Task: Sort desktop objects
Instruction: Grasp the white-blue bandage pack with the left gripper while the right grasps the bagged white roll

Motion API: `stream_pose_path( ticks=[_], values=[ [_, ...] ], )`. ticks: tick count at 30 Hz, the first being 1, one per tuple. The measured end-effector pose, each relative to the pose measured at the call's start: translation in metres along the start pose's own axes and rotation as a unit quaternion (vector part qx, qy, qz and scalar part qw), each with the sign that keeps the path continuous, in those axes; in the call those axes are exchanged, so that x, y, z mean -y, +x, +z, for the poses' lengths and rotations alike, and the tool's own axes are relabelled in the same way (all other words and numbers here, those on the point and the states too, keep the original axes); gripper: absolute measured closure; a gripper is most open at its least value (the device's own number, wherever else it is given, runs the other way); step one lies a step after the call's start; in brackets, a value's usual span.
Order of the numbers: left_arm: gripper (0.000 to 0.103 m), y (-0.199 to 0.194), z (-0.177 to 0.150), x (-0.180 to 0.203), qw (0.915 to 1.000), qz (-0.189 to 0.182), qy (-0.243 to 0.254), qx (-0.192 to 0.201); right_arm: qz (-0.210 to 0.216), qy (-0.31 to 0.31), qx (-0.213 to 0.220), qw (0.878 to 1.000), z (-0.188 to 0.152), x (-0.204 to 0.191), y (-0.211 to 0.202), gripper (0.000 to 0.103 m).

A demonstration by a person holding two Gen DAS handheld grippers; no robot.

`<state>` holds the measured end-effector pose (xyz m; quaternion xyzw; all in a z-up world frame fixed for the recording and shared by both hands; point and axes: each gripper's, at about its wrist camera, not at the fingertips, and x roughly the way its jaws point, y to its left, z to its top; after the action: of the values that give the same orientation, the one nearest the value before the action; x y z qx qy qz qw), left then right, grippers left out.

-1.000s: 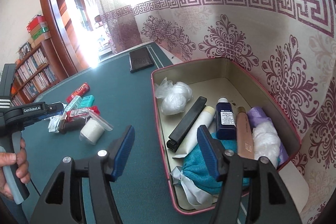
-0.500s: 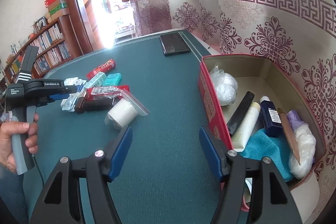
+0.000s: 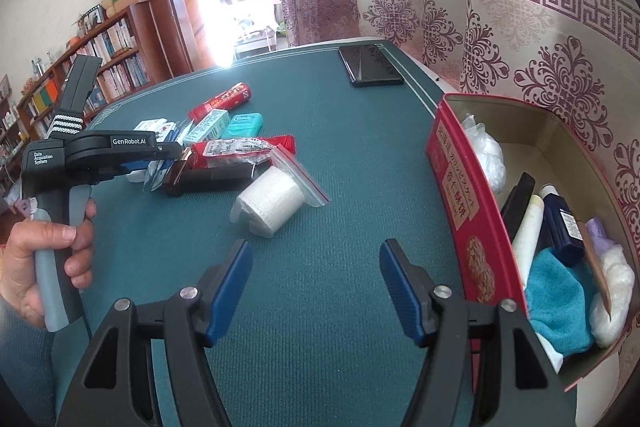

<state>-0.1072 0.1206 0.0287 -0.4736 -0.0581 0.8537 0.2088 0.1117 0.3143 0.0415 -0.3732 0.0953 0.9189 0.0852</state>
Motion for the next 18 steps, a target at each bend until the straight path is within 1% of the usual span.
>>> stream_pose_path(
  ticks=[1,2,3,9,11,13,18],
  values=[
    [0.067,0.002,0.000,-0.002,1.0000,-0.004,-0.005,-0.002,0.000,0.000,-0.002,1.000,0.000,-0.001,0.001,0.033],
    [0.067,0.000,0.000,-0.002,1.0000,-0.005,-0.004,0.005,0.000,0.000,-0.003,1.000,0.000,-0.002,0.002,0.033],
    [0.067,0.001,0.000,0.000,1.0000,-0.001,-0.001,0.006,0.000,0.000,-0.005,1.000,-0.001,-0.003,0.002,0.033],
    [0.068,0.001,-0.005,0.017,0.9983,0.038,0.039,0.017,0.011,0.009,-0.019,1.000,0.001,-0.006,0.010,0.033],
    [0.069,-0.001,-0.007,0.016,0.9986,0.035,0.037,0.015,0.014,0.009,-0.022,1.000,0.002,-0.008,0.013,0.033],
    [0.070,-0.006,-0.007,0.011,0.9995,0.021,0.022,0.014,0.017,0.007,-0.026,1.000,0.005,-0.012,0.017,0.033],
    [0.070,-0.031,-0.005,0.005,0.9985,0.017,0.003,0.052,0.020,0.006,-0.032,0.999,0.014,-0.020,0.028,0.033]
  ],
)
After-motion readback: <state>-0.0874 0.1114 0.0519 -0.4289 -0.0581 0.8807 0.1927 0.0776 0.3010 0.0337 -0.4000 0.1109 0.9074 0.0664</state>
